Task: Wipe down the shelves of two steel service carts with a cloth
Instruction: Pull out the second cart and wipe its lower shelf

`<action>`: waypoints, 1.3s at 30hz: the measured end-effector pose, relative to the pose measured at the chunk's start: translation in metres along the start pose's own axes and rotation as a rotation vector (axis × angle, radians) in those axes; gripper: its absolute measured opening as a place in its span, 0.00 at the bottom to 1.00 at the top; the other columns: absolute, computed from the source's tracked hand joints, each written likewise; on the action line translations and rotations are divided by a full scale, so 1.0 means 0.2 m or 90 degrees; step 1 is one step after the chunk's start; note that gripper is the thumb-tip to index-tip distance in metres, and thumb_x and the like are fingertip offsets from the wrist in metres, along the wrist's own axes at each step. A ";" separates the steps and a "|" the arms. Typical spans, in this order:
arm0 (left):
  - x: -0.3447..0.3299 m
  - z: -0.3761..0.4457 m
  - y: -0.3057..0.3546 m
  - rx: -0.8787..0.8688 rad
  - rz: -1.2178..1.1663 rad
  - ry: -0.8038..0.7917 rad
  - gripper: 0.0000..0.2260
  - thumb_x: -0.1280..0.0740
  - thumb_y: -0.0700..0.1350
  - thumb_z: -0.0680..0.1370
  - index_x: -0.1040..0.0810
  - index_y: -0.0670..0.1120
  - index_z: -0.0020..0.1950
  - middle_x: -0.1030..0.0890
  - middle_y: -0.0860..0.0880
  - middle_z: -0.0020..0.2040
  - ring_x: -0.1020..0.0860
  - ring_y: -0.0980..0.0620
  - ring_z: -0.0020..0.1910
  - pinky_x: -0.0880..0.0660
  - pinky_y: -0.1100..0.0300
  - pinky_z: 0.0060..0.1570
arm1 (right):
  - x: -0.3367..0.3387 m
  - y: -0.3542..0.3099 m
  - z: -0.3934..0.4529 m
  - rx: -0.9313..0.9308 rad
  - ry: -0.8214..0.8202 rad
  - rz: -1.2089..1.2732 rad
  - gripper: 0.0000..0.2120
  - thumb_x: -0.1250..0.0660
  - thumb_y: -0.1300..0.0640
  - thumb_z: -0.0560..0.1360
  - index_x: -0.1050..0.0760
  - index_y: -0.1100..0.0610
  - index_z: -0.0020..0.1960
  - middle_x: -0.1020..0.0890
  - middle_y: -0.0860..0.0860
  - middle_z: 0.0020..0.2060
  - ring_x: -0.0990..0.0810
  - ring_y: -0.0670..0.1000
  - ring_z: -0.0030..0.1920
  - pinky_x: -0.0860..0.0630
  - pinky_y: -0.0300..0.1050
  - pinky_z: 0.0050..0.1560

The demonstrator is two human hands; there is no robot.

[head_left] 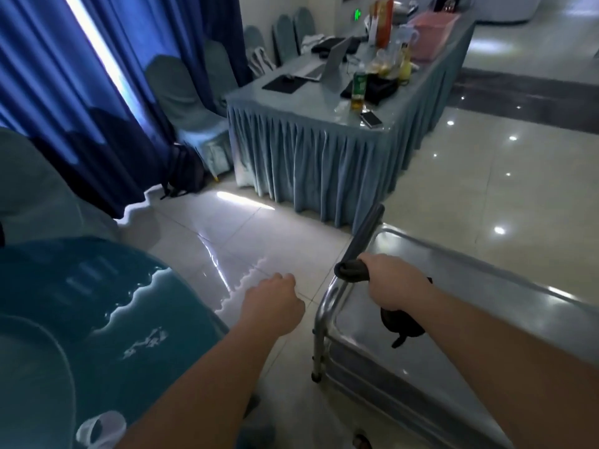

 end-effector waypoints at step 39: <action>0.46 2.00 0.67 -0.457 0.150 -0.074 0.22 0.40 0.54 0.82 0.30 0.52 0.75 0.24 0.50 0.71 0.24 0.46 0.68 0.28 0.47 0.66 | 0.58 0.59 0.93 -0.495 0.155 0.124 0.22 0.38 0.63 0.78 0.31 0.48 0.69 0.23 0.50 0.50 0.22 0.54 0.48 0.23 0.49 0.45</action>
Point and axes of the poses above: each hand's wrist, its own z-axis towards the middle knuckle, its own x-axis out of the back of the hand, y = z × x, the point moved 8 cm from there along z, towards the middle knuckle
